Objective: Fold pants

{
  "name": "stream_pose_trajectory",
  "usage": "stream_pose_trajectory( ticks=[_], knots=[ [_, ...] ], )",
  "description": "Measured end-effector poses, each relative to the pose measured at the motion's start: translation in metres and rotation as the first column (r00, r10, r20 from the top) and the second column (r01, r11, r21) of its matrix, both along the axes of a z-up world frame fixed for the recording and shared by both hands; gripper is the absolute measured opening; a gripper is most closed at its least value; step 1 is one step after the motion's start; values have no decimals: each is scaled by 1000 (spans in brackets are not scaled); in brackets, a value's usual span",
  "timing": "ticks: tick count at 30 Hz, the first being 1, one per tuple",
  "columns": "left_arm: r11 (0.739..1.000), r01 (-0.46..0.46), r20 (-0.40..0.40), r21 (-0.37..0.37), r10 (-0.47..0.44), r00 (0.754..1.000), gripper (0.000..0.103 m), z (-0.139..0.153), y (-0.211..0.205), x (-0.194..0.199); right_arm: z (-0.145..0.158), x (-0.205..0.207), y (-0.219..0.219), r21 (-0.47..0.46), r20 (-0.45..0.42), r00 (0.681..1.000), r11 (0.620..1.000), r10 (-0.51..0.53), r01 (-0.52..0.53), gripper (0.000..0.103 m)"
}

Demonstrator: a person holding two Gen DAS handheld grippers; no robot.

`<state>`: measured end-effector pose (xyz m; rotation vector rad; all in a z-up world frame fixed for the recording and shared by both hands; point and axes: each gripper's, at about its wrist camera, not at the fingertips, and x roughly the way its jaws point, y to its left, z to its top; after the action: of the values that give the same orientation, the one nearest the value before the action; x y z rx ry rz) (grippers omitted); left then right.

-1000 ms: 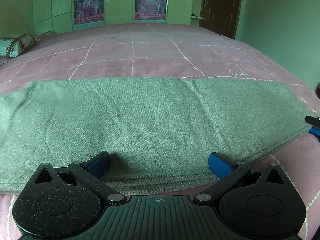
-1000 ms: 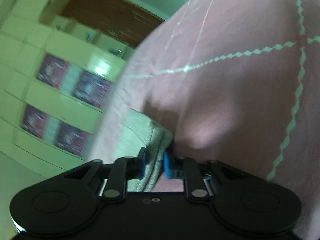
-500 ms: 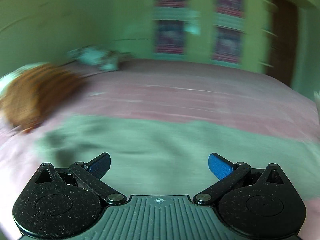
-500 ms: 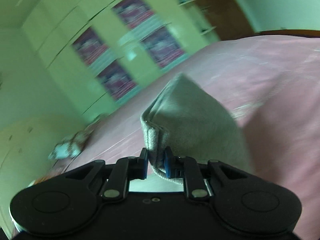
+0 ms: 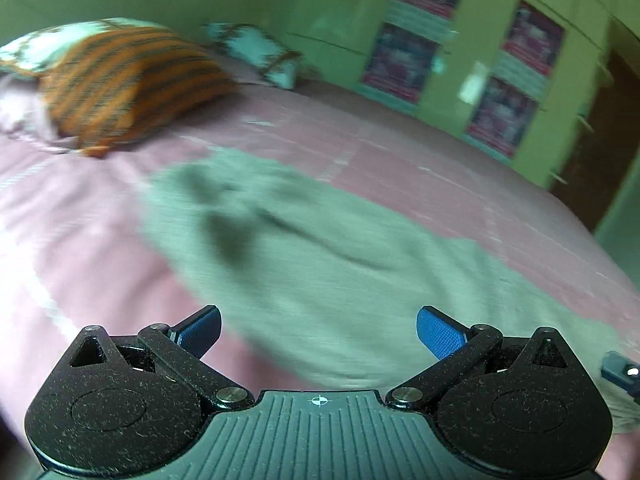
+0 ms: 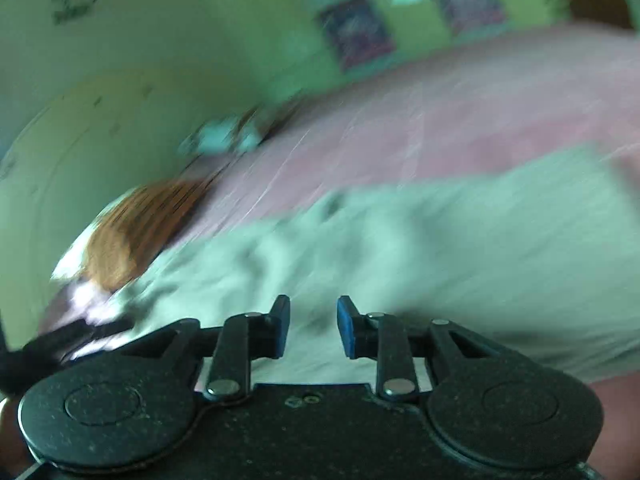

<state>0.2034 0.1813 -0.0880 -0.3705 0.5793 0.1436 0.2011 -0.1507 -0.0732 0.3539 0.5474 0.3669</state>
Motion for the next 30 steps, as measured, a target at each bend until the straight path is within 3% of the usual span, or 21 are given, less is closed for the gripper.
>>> stream_pose_trajectory(
  ticks=[1, 2, 3, 4, 6, 7, 8, 10, 12, 14, 15, 16, 17, 19, 22, 24, 26, 28, 30],
  knots=[
    [999, 36, 12, -10, -36, 999, 103, 1, -16, 6, -5, 3, -8, -34, -25, 999, 999, -38, 37, 18],
    [997, 78, 20, -18, -78, 997, 103, 3, -32, 11, -17, 13, -12, -80, -123, 991, 996, -51, 41, 15],
    [992, 124, 21, -26, -123, 992, 103, 3, -46, 18, -27, 21, -18, -57, -201, 979, 998, -24, 13, 13],
    [985, 167, 22, -32, -166, 986, 103, 5, -61, 23, -23, 19, -23, -16, -193, 981, 1000, -25, 22, 10],
    [972, 234, 22, -24, -234, 972, 103, 7, -87, 30, -2, 4, -42, 46, -107, 992, 996, -73, 78, 15],
    [965, 262, 16, -16, -261, 965, 98, 8, -100, 32, 6, -4, -52, 62, -69, 993, 993, -95, 99, 16],
    [959, 283, 1, -10, -283, 959, 84, 6, -109, 37, 12, -8, -61, 70, -58, 992, 991, -113, 117, 17],
    [953, 302, -40, -37, -304, 952, 65, 0, -120, 48, 15, -23, -89, 102, -35, 985, 980, -169, 171, 17],
    [949, 305, -80, -80, -311, 947, 65, -8, -127, 58, 16, -37, -124, 126, -4, 965, 957, -262, 260, 19],
    [950, 297, -83, -96, -305, 949, 64, -10, -136, 59, 10, -47, -155, 168, -28, 940, 925, -340, 339, 19],
    [938, 312, -66, -149, -324, 944, 56, -11, -138, 61, 7, -53, -165, 182, -48, 931, 913, -362, 364, 19],
    [926, 316, -61, -208, -335, 940, 28, -13, -138, 63, 5, -54, -170, 176, -55, 923, 906, -381, 384, 19],
    [921, 316, -68, -227, -339, 938, 25, -14, -140, 64, 5, -56, -175, 178, -53, 919, 902, -390, 393, 19],
    [934, 304, -77, -186, -322, 943, 25, -17, -139, 59, 5, -61, -176, 195, -35, 923, 903, -384, 383, 18],
    [941, 281, -90, -190, -302, 949, 25, -24, -132, 55, 17, -54, -158, 198, 13, 948, 930, -319, 311, 18],
    [942, 271, -92, -199, -293, 952, 25, -25, -131, 56, 4, -27, -139, 100, -34, 969, 964, -245, 247, 15],
    [942, 270, -95, -200, -293, 951, 25, -25, -133, 57, -26, -3, -114, -127, -181, 964, 976, -196, 175, 10],
    [940, 274, -91, -203, -297, 951, 25, -24, -129, 54, -16, -2, -115, -131, -150, 963, 970, -225, 206, 7],
    [937, 278, -80, -211, -300, 950, 25, -27, -125, 51, 1, -15, -114, -105, -24, 974, 970, -223, 220, 10]
  ],
)
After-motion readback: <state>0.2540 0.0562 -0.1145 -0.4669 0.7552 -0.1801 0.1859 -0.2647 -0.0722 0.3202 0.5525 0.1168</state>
